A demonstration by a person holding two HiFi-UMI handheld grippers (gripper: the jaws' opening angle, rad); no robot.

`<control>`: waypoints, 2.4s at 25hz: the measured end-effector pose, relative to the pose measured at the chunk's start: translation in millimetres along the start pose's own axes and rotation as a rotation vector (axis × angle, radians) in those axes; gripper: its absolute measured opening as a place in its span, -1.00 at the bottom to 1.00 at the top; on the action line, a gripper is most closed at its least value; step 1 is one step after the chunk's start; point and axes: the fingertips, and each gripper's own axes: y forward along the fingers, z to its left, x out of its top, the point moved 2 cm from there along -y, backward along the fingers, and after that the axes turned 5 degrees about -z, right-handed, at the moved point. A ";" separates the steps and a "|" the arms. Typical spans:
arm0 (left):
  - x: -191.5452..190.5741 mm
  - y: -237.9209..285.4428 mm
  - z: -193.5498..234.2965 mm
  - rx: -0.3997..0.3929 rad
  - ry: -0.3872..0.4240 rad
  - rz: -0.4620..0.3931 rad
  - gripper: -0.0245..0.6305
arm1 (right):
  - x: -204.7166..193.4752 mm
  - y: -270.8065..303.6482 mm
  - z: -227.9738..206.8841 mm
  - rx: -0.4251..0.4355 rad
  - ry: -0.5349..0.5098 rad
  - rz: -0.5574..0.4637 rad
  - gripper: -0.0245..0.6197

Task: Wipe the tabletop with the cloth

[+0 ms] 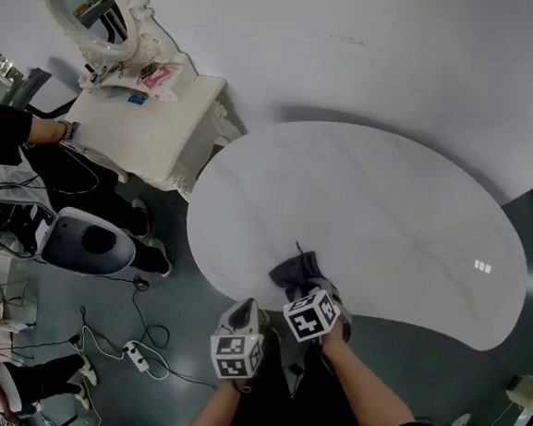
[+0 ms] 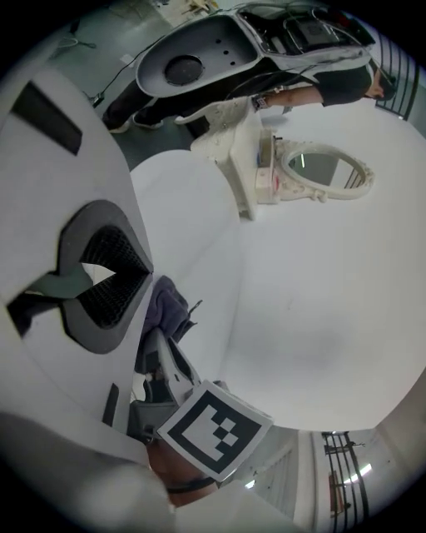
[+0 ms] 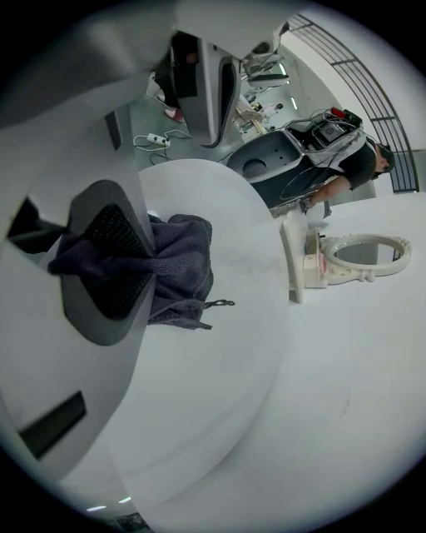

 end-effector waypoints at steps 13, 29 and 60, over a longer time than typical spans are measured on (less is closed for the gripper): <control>30.6 3.4 119.1 0.017 -0.016 -0.008 -0.92 | 82.7 61.7 90.9 0.072 -0.015 0.015 -0.80; 51.9 24.2 185.2 -0.097 0.048 0.000 -0.92 | 159.1 118.1 112.0 -0.010 0.019 -0.011 -0.80; 87.0 54.2 210.2 -0.049 0.000 0.003 -0.92 | 252.7 178.2 82.1 0.036 -0.049 -0.035 -0.80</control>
